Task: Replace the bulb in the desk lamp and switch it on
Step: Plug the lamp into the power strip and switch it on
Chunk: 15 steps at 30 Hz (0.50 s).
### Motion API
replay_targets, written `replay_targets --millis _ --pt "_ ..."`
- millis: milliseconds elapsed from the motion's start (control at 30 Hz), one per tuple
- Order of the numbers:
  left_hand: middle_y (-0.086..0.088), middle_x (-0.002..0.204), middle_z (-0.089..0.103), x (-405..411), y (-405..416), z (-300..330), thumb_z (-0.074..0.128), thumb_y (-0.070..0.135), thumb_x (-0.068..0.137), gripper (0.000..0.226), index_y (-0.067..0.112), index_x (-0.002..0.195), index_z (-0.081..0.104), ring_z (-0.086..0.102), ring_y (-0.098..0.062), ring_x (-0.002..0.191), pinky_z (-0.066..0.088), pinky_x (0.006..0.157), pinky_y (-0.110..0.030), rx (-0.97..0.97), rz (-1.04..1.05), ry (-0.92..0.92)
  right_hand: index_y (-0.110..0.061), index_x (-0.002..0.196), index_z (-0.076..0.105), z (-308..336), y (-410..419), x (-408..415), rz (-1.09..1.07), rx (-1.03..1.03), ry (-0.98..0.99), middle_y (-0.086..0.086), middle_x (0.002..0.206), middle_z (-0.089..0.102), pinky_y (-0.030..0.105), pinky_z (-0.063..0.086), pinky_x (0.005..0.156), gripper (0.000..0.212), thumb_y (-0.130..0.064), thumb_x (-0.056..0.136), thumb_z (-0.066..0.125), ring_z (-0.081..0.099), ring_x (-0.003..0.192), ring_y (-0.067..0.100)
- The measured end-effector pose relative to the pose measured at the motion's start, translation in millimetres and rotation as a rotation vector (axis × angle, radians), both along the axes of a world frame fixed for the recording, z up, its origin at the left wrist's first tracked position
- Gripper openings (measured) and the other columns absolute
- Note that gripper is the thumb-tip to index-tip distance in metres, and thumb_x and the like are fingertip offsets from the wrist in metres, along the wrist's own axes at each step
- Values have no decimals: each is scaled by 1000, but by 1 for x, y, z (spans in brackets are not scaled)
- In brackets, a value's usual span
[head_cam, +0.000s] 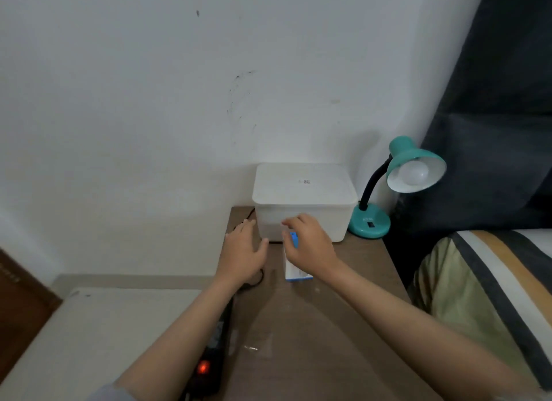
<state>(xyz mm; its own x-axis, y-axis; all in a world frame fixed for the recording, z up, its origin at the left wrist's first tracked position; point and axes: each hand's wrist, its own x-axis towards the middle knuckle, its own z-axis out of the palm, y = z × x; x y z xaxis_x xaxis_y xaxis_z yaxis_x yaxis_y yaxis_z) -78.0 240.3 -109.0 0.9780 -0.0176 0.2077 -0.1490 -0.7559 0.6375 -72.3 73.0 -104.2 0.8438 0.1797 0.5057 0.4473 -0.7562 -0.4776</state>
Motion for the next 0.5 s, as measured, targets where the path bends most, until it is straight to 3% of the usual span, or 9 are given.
replay_targets --millis 100,233,367,500 --pt "-18 133 51 -45 22 -28 62 27 83 56 2 131 46 44 -31 127 35 108 -41 32 85 30 -8 98 65 -27 26 -33 102 79 94 7 88 61 19 41 69 18 -15 83 59 54 78 11" --pt "-12 131 49 -100 45 -59 63 27 84 55 6 132 45 44 -26 123 37 102 -33 52 182 82 -8 99 66 -62 50 -53 132 114 286 6 95 60 26 46 70 17 -11 83 59 53 74 12" --pt "-13 136 45 -128 58 -79 63 30 84 60 5 134 43 41 -28 125 37 103 -35 114 197 103 -6 100 64 -79 66 -52 126 26 385 10 102 60 37 50 83 20 -8 84 54 59 93 23" --pt "-11 141 40 -136 58 -84 58 31 87 60 3 137 39 38 -25 127 34 105 -32 56 212 112 -9 115 61 -84 76 -42 96 -55 491 10 117 61 31 45 93 31 -9 84 55 57 108 24"
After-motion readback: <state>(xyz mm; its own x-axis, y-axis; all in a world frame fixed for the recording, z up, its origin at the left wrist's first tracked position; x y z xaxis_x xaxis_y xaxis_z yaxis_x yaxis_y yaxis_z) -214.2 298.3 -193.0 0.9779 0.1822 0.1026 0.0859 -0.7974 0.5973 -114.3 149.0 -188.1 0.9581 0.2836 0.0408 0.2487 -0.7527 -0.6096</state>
